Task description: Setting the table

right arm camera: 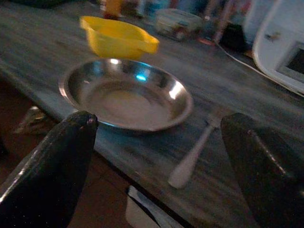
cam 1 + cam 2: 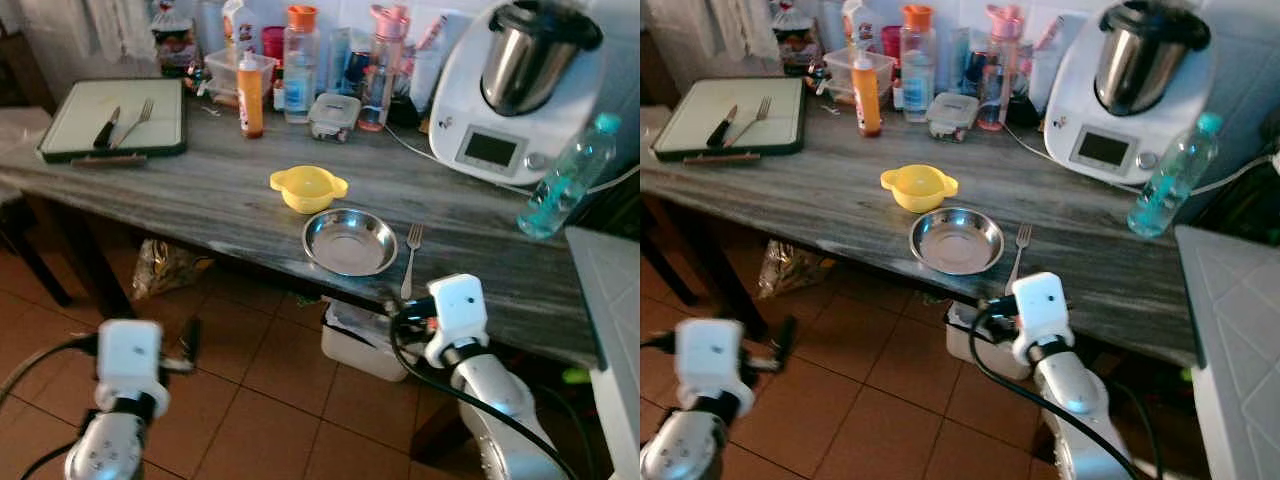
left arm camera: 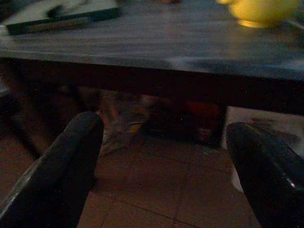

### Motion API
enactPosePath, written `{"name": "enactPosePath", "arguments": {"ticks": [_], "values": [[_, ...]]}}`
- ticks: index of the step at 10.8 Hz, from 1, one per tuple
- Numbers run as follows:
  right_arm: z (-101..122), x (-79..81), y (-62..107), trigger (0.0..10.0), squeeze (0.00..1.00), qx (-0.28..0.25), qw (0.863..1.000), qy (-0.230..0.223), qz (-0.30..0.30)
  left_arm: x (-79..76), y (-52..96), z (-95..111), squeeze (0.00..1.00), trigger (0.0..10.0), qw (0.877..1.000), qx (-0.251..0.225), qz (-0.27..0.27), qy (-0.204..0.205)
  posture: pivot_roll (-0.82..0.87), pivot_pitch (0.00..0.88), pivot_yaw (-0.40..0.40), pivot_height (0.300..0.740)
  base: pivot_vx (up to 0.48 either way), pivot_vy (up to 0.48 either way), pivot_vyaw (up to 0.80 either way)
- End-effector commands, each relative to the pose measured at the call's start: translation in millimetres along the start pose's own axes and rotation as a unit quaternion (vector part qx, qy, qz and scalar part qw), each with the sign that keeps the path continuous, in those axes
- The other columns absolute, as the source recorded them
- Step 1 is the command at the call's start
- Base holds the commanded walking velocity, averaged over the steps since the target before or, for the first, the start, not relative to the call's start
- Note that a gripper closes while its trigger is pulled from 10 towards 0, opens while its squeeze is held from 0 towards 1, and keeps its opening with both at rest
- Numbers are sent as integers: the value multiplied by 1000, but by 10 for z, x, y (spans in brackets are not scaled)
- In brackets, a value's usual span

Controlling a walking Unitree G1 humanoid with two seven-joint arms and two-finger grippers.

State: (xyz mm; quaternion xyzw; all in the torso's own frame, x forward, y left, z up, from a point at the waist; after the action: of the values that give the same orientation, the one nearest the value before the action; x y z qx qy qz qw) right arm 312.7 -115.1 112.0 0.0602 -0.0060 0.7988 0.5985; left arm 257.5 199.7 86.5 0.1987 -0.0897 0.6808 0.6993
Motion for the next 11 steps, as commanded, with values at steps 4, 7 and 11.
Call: {"name": "enactPosePath", "arguments": {"ticks": [4, 7, 11], "values": [[118, -46, -19, 10000, 0, -18, 1000, -3, -3, -17, -14, 234, 0, 10000, 999, -45, 26, -11, 167, 0, -94, 740, 0, 0, 0], [65, -121, 13, 10000, 0, -14, 999, -28, -33, 268, -96, 202, 0, 10000, 995, -39, 92, 8, 166, 0, -68, 740, 0, 0, -190], [12, -164, 9, 10000, 0, -26, 997, -30, -64, -111, -275, 240, 0, 10000, 996, -34, -31, 73, 157, 0, -9, 740, 0, 0, -191]]}}
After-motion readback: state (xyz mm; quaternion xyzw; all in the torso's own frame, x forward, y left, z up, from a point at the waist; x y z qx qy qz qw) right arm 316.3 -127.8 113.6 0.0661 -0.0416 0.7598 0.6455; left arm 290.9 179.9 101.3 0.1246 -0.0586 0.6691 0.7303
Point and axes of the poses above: a point about 5 cm out from each wrist's last joint towards the gripper, its own y axis pointing back from the gripper into the wrist, its own z axis along the axis of the wrist's last joint, x = y × z, the point moved 6 cm from there along -y, pointing out of the wrist towards the gripper, and after that the axes turned 13 degrees about -y, right-handed, at the moved point
